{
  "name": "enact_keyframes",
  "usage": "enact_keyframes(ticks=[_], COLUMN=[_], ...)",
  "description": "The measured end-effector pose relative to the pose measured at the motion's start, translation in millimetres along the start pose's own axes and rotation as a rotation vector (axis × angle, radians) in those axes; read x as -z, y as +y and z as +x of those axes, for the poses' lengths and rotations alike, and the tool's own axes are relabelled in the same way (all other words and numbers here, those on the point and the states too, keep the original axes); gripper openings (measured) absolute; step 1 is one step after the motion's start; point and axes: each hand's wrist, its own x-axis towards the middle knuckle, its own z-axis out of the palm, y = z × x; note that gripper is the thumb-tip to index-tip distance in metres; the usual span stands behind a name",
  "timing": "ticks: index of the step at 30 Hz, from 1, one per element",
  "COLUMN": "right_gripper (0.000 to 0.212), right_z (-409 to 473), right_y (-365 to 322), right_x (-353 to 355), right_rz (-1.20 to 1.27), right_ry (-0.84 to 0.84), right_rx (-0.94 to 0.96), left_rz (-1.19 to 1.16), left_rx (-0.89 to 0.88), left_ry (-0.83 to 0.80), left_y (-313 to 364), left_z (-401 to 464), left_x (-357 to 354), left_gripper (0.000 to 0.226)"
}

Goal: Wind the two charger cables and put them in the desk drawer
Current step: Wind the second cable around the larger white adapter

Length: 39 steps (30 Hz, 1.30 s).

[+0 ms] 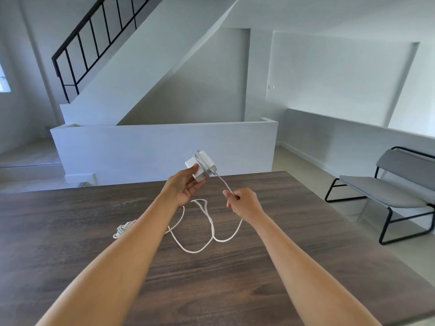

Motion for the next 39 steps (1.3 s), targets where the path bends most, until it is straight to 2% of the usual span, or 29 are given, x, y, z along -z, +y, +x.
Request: enact_keyframes(ticks=[3, 7, 9, 11, 14, 17, 19, 20, 22, 24, 27, 29, 32, 36, 39], right_gripper=[0.036, 0.026, 0.03, 0.036, 0.041, 0.045, 0.045, 0.044, 0.042, 0.038, 0.036, 0.036, 0.033, 0.03, 0.036], right_z=[2, 4, 5, 3, -8, -20, -24, -30, -32, -34, -30, -25, -20, -11, 0], right_y=[4, 7, 11, 17, 20, 21, 17, 21, 16, 12, 7, 6, -1, -11, -17], right_x=[14, 45, 60, 70, 79, 85, 85, 96, 104, 113, 122, 124, 125, 131, 138], right_rz=[0.308, 0.771, 0.824, 0.66, 0.258, -0.126, -0.232, -0.267, -0.295, -0.317, -0.321, -0.282, -0.252, -0.235, -0.208], right_ry=[0.03, 0.097, 0.136, 0.178, 0.154, -0.01, -0.116, -0.107, -0.098, -0.08, -0.052, -0.06, -0.077, -0.061, -0.01], right_rx=[-0.107, -0.366, -0.395, -0.328, -0.165, -0.072, -0.026, -0.031, -0.016, 0.002, 0.02, 0.02, 0.009, 0.028, 0.049], left_rz=[0.012, -0.012, 0.009, 0.036, 0.002, -0.097, -0.117, -0.094, 0.097, 0.44, 0.944, 1.214, 1.549, 1.824, 1.907], left_rx=[-0.026, -0.067, -0.073, -0.069, -0.04, -0.011, -0.032, -0.005, -0.051, -0.192, -0.452, -0.629, -0.83, -0.877, -0.815], left_ry=[0.022, 0.073, 0.123, 0.154, 0.194, 0.218, 0.267, 0.274, 0.331, 0.399, 0.317, 0.249, 0.157, 0.088, -0.022], left_y=[-3, 0, -2, -10, -24, -32, -34, -45, -53, -59, -60, -59, -55, -45, -32], left_z=[3, 9, 15, 18, 21, 20, 19, 19, 19, 18, 23, 22, 22, 25, 26], left_x=[-9, -23, -30, -40, -60, -80, -87, -101, -104, -107, -102, -100, -95, -75, -52], left_gripper=[0.02, 0.026, 0.035, 0.036, 0.034, 0.049, 0.051, 0.051, 0.045, 0.031, 0.032, 0.026, 0.032, 0.029, 0.028])
